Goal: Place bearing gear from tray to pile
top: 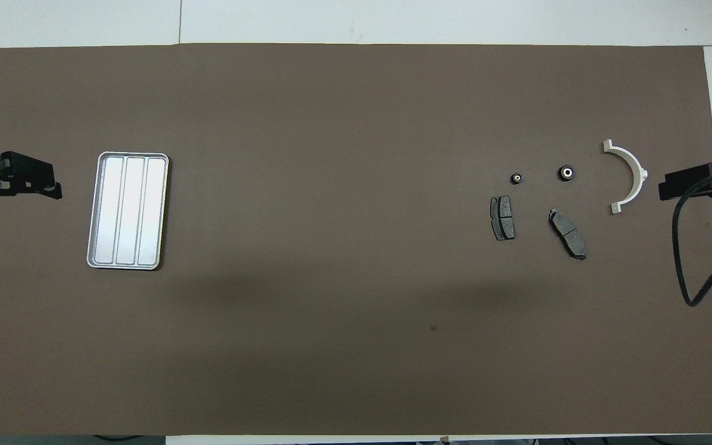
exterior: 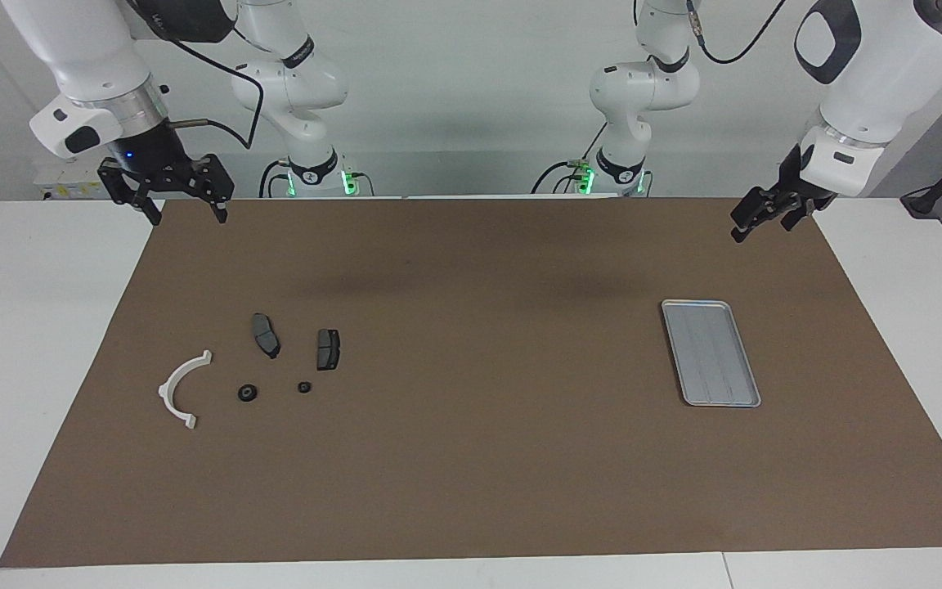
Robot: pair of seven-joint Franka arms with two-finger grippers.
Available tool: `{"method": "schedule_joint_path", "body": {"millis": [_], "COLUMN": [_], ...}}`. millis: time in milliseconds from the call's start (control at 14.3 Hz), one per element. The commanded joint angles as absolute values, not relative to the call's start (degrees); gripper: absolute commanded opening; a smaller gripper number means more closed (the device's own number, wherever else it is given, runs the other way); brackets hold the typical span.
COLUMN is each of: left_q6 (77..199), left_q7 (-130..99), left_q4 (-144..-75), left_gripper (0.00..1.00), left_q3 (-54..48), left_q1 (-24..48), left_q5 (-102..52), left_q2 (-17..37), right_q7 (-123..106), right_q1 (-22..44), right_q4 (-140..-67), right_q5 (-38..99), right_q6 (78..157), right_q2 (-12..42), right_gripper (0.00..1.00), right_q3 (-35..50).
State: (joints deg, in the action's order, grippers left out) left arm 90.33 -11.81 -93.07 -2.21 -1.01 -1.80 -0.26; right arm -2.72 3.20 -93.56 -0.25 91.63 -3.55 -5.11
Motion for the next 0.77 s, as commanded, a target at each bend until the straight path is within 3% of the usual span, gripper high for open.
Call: {"method": "schedule_joint_path", "body": {"millis": [0,701], "left_q6": [90.2,90.2], "left_q7": [-11.6,-11.6], "left_q4": [-93.4,-93.4], "left_gripper": [1.0,1.0], "left_q3": [-1.9,-1.9], "left_q1": [-0.8,-0.8], "left_q5": [-2.8,-2.8], "left_q2": [-0.9,-0.9], "right_q7": [-2.7,-2.6], "right_q1": [1.6,0.9], "right_q4": [-94.0,-94.1], "right_q5": [0.8,0.6], "right_q6": [90.7,88.2], "right_q2": [-4.0,-4.1], "right_gripper": [1.0,1.0], "right_q3": [-3.8,-3.7]}}
